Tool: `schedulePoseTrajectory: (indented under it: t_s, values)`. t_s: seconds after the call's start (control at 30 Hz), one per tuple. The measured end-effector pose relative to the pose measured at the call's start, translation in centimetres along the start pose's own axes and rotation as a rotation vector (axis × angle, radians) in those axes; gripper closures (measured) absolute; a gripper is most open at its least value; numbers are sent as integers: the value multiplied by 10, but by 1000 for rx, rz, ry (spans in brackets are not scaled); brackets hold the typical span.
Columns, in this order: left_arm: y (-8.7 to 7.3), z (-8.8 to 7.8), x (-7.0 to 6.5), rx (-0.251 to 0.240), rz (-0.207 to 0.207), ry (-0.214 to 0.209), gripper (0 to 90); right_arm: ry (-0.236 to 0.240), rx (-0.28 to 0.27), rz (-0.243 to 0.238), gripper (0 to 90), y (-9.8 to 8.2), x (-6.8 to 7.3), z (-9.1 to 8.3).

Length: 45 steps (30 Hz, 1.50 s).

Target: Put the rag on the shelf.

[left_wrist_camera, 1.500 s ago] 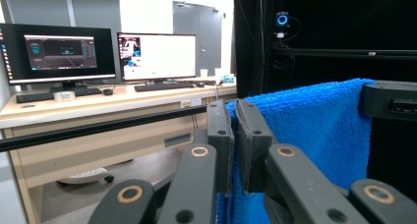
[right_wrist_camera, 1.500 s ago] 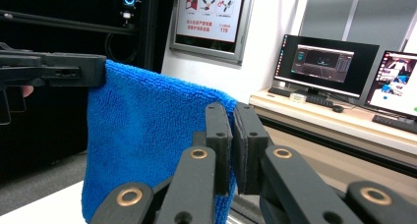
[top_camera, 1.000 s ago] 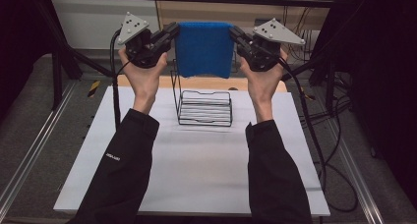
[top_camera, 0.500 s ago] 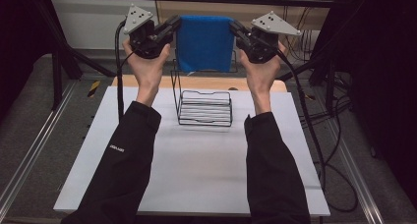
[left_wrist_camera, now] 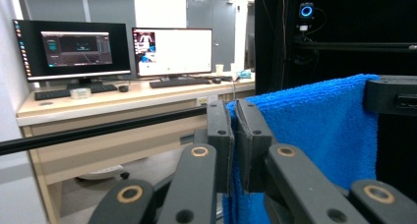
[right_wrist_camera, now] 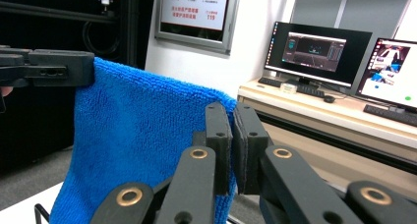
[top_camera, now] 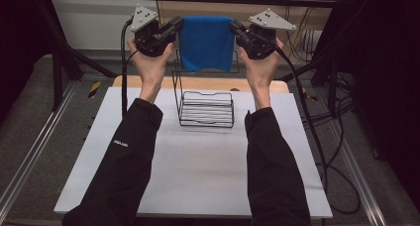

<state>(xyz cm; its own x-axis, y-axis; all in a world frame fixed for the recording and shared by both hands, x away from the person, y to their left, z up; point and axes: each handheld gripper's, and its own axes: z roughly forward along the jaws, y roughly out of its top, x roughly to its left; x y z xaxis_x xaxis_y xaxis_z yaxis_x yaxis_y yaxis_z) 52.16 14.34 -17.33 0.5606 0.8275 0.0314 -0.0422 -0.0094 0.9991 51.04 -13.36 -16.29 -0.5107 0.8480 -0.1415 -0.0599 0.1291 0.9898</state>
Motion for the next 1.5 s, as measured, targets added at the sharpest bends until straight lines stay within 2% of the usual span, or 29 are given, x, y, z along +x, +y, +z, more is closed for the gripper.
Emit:
schedulePoseTrajectory:
  t_s: [0.17, 0.43, 0.47, 0.6, 0.73, 1.03, 1.1, 1.5]
  values:
    - [-10, -3, 0, 12, 4, -19, 855, 6, 19, -7, 867, -6, 2, -2]
    - [-22, -7, -2, 42, 34, -21, 855, 24, 48, 3, 867, -21, 4, -6]
    - [-24, -7, -2, 44, 32, -32, 854, 26, 52, 1, 867, -23, 4, -6]
    - [-34, -7, -1, 73, 38, -18, 855, 35, 68, 3, 867, -32, 5, -5]
    - [-42, -7, -1, 84, 44, -32, 854, 42, 80, 10, 867, -43, 6, -4]
    - [-60, -6, -2, 118, 52, -31, 855, 52, 102, 8, 867, -62, 8, -3]
    - [-61, -6, -3, 128, 56, -35, 855, 53, 105, 12, 866, -64, 8, -4]
    - [-55, -23, -7, 95, 76, -86, 854, 92, 82, 29, 864, -61, 10, -20]
